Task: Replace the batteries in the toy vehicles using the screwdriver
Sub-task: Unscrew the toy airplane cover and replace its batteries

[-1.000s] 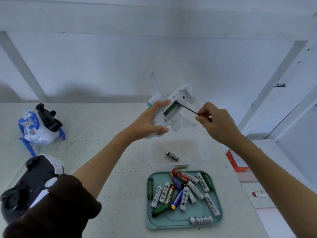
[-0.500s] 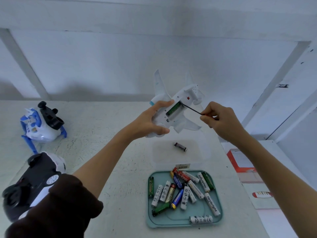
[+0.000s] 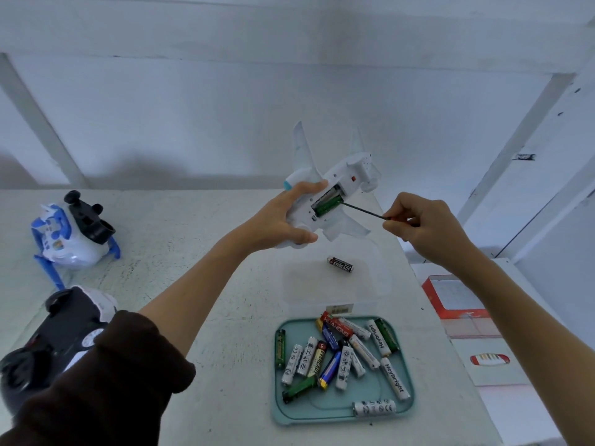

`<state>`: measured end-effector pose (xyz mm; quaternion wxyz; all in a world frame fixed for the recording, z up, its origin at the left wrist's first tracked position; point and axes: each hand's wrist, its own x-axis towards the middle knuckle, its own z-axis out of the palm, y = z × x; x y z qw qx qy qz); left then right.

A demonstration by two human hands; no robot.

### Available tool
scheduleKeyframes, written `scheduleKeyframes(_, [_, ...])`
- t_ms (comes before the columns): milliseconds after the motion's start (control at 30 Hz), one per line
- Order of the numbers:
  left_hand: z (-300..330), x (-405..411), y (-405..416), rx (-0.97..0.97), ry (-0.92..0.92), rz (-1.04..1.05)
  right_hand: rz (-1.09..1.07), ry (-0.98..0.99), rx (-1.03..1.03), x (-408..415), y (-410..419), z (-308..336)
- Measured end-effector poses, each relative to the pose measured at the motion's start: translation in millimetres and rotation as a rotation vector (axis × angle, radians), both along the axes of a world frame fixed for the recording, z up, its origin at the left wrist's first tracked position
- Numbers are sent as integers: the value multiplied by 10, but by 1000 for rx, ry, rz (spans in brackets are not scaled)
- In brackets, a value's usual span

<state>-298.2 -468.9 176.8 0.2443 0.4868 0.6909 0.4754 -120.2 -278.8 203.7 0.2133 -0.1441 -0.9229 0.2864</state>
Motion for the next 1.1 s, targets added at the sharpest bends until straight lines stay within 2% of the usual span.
scheduleKeyframes(267, [-19, -35, -17, -49, 144, 19, -53, -93, 158, -32, -10, 1])
scheduleKeyframes(467, [-26, -80, -5, -79, 195, 39, -11, -149, 101, 37, 59, 90])
scheduleKeyframes(600, [8, -63, 34, -72, 204, 46, -23, -116, 80, 34, 72, 90])
scheduleKeyframes(733, [21, -48, 56, -44, 173, 46, 9, -90, 41, -42, 2, 12])
scheduleKeyframes(933, [-12, 18, 67, 66, 3, 75, 47, -54, -22, -200, -242, -31])
scheduleKeyframes(1100, [-90, 57, 64, 151, -34, 150, 16, -98, 20, -305, -450, -61])
